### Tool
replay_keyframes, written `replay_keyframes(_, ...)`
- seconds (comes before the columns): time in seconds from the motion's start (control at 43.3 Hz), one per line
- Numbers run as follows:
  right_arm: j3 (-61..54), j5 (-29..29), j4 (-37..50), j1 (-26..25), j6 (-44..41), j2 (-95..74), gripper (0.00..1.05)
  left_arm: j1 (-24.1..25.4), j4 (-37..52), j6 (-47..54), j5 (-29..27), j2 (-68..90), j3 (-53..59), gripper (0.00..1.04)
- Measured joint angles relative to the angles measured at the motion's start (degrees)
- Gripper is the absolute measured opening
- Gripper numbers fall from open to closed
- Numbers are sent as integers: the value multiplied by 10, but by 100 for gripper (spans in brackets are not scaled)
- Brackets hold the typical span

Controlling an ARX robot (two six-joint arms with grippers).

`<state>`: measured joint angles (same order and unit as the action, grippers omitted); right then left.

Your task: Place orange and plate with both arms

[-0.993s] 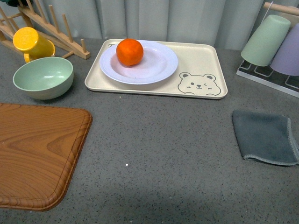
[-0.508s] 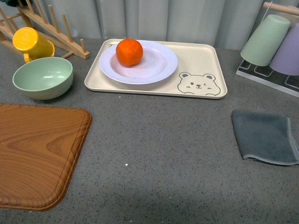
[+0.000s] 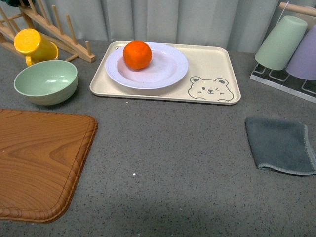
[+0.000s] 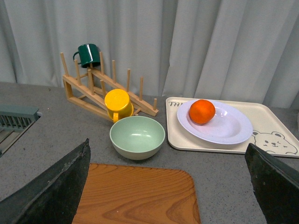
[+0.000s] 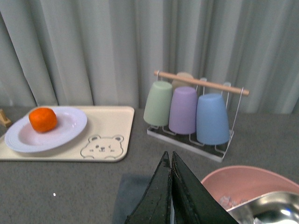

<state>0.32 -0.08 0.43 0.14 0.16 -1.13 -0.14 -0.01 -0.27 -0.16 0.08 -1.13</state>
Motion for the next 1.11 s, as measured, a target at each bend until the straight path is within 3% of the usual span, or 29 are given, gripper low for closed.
replay_keyframes(0.208, 0, 0, -3, 0, -1, 8, 5, 0, 0, 0, 0, 0, 0, 98)
replay_keyframes(0.577, 0, 0, -3, 0, -1, 9, 63, 0, 0, 0, 0, 0, 0, 98)
replay_keyframes(0.716, 0, 0, -3, 0, -1, 9, 96, 0, 0, 0, 0, 0, 0, 98)
replay_keyframes(1.108, 0, 0, -3, 0, 0, 9, 95, 0, 0, 0, 0, 0, 0, 98)
